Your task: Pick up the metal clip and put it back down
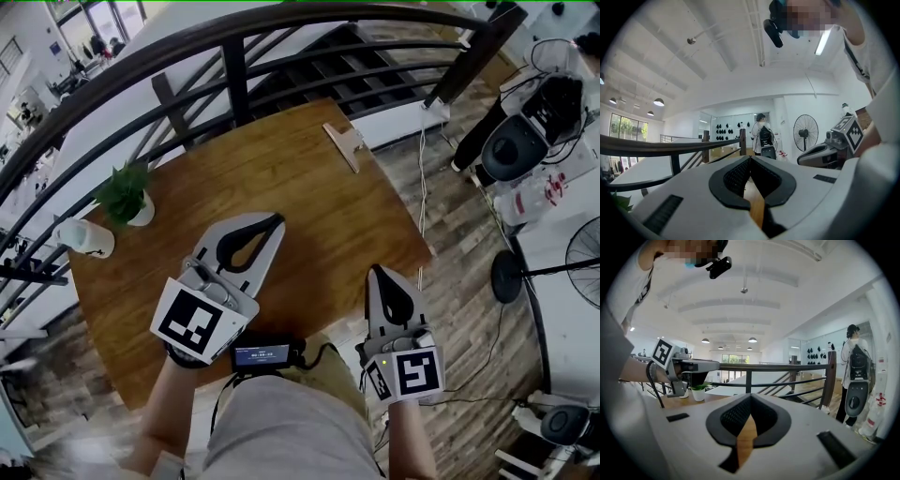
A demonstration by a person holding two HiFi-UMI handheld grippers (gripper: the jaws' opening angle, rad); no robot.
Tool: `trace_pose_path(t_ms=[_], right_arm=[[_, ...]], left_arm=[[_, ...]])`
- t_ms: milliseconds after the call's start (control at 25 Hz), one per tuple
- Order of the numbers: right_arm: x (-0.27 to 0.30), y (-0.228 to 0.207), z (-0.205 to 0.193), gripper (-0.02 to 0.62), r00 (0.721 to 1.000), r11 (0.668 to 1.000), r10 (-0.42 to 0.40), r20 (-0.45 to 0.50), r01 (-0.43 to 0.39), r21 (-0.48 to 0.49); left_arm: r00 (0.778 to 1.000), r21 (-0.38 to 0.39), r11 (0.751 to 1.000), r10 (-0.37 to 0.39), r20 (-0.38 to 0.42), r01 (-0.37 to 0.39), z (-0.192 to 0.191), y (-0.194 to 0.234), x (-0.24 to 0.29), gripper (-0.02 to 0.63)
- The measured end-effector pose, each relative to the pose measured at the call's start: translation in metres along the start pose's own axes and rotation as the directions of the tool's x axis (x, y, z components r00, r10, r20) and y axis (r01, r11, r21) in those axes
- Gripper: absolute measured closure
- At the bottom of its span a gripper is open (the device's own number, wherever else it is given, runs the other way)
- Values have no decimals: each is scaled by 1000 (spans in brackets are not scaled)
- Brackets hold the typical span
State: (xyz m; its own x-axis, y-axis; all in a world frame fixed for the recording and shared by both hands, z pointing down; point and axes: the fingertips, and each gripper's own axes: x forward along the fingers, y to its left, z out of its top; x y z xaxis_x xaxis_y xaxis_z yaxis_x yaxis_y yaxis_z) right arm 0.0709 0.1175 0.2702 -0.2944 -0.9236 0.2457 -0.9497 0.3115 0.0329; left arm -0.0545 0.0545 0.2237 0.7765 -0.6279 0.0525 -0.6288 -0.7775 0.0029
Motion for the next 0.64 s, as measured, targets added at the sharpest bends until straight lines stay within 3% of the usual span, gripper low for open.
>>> trace_pose_path(t_ms=[240,640], right_arm=[[0,0,-3,594,1000,1000,-2,-11,2,-14],[8,4,-5,594,1000,1000,-3,-22,3,-15]], left_arm=[[1000,32,999,-3,14,3,-2,2,-1,599],[1000,4,1000,0,6,0,-8,12,-3,600]])
